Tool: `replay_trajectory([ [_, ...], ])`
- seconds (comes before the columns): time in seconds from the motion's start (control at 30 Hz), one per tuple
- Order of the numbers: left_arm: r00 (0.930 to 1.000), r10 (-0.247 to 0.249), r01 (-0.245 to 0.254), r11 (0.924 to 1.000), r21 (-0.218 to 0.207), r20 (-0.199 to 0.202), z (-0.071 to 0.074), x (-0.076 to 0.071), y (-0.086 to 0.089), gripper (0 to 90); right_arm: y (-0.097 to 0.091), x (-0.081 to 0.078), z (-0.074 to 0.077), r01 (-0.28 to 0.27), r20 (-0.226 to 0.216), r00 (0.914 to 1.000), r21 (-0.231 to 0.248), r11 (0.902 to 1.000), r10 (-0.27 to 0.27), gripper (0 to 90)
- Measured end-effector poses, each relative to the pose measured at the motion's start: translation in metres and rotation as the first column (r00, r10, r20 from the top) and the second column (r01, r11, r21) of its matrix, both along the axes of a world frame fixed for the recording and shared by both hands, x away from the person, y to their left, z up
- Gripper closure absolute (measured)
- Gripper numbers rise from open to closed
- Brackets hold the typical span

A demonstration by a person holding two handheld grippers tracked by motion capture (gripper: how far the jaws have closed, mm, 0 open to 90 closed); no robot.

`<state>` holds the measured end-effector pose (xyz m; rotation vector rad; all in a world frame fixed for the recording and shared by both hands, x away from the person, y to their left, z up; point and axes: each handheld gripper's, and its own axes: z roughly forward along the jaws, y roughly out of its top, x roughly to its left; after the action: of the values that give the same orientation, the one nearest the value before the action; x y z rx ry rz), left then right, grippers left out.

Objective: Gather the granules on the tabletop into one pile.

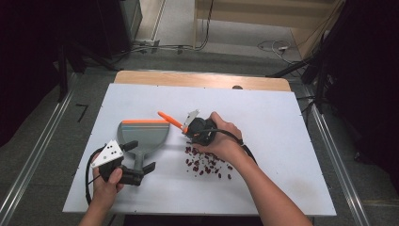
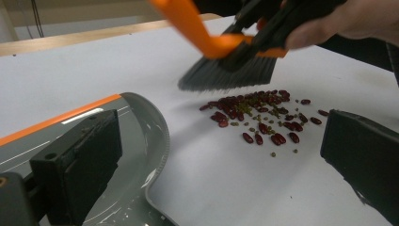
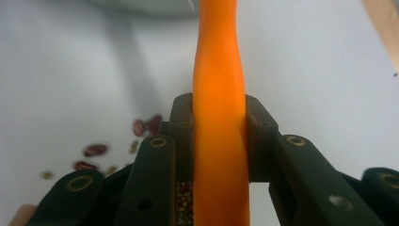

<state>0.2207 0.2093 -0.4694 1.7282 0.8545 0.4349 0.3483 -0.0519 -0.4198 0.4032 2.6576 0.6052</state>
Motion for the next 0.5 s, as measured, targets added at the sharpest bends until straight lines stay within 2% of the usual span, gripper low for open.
replay_trajectory([
  [0.03,1.0,0.006,-0.006,1.0,0.0,-0.002,0.0,0.0,0.0,0.0,-0.001,-0.004,0.007,0.001,-0.004,1.0,0.032,0.9995,-0.001,68.8],
  [0.07,1.0,0.006,-0.006,1.0,-0.001,0.001,0.0,0.0,0.001,0.0,-0.003,-0.012,0.018,-0.002,-0.029,0.9996,0.083,0.9966,0.004,68.8],
  [0.1,0.9999,0.009,-0.009,1.0,-0.003,0.004,0.0,0.0,0.002,0.0,-0.003,-0.012,0.018,-0.002,-0.029,0.9996,0.083,0.9966,0.004,68.8],
  [0.13,0.9999,0.012,-0.012,0.9999,-0.002,0.003,0.0,0.0,0.004,0.0,-0.004,-0.016,0.022,0.005,-0.053,0.9986,0.097,0.9953,0.001,68.8],
  [0.2,0.9998,0.017,-0.017,0.9998,-0.012,0.007,0.001,0.0,0.007,0.0,-0.004,-0.023,0.026,0.01,-0.156,0.9878,0.111,0.9938,0.007,68.8],
  [0.3,0.9996,0.025,-0.025,0.9994,-0.022,0.009,0.001,-0.001,0.01,0.2,-0.002,-0.034,0.024,0.004,-0.235,0.9717,0.117,0.9931,0.024,68.8],
  [0.33,0.9995,0.029,-0.029,0.9993,-0.022,0.011,0.002,-0.001,0.011,0.2,0.001,-0.039,0.018,0.006,-0.301,0.953,0.141,0.99,0.038,68.8],
  [0.37,0.9994,0.032,-0.031,0.9991,-0.027,0.016,0.002,-0.002,0.011,0.2,0.001,-0.039,0.018,0.006,-0.301,0.953,0.141,0.99,0.038,68.8],
  [0.4,0.9993,0.028,-0.027,0.9989,-0.038,0.024,0.003,-0.002,0.012,0.2,0.002,-0.042,0.014,0.019,-0.339,0.9402,0.156,0.9876,0.036,68.8],
  [0.47,0.9989,0.024,-0.022,0.9986,-0.048,0.041,0.004,-0.004,0.013,0.2,0.006,-0.044,0.006,0.042,-0.416,0.9087,0.161,0.9861,0.03,68.8],
  [0.5,0.9988,0.024,-0.022,0.9986,-0.049,0.043,0.005,-0.004,0.014,0.2,0.008,-0.044,0.001,0.045,-0.431,0.9018,0.158,0.9864,0.028,68.8],
])
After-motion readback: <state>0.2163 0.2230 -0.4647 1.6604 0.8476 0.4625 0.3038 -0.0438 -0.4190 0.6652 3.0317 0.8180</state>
